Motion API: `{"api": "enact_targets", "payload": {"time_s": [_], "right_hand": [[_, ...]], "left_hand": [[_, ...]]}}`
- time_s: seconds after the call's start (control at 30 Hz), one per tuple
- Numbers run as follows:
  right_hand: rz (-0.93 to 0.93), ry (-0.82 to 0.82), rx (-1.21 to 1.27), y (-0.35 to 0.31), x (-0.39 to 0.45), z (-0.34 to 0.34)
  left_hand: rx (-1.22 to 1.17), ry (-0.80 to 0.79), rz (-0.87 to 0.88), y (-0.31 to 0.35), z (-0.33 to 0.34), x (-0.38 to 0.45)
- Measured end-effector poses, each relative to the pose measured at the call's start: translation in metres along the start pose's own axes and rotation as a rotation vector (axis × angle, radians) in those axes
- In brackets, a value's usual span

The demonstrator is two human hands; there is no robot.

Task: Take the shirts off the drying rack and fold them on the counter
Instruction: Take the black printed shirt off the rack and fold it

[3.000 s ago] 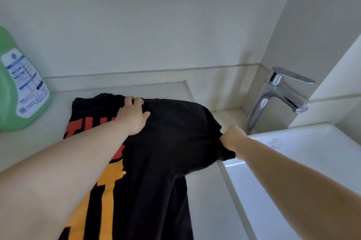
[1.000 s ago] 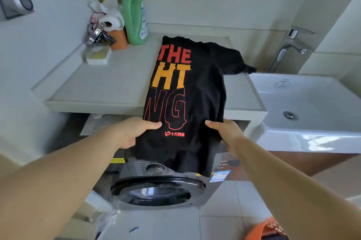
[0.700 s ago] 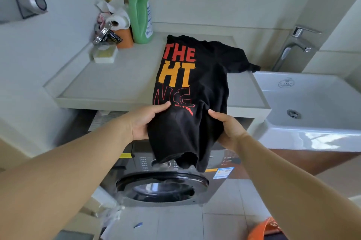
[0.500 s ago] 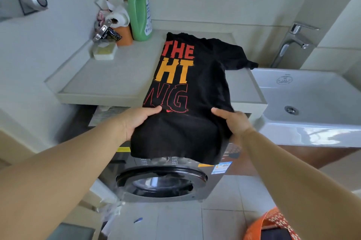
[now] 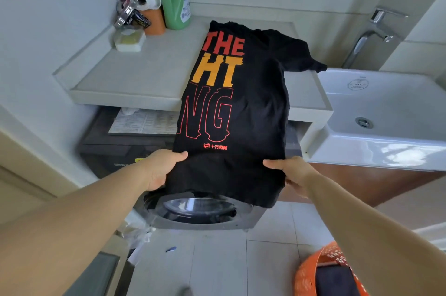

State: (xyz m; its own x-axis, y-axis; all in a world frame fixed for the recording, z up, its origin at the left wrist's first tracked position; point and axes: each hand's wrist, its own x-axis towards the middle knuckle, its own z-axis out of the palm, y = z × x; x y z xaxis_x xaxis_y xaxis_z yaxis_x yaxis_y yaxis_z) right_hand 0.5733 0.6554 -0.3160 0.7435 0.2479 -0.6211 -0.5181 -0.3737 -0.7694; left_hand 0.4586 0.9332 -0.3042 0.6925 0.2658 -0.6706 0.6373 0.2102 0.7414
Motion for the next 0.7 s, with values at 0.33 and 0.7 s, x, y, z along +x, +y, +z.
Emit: {"api": "enact_targets", "payload": {"time_s": [0.33,0.7], "right_hand": [[0.056,0.104,-0.878,0.027,0.001,-0.005],[-0.419,0.548,-0.568,-0.129,0.024,-0.019]], "left_hand": [[0.998,0.160,-0.084,-0.023,-0.007,0.016],[0.801,0.525,0.427,0.123,0.025,0.047]]}}
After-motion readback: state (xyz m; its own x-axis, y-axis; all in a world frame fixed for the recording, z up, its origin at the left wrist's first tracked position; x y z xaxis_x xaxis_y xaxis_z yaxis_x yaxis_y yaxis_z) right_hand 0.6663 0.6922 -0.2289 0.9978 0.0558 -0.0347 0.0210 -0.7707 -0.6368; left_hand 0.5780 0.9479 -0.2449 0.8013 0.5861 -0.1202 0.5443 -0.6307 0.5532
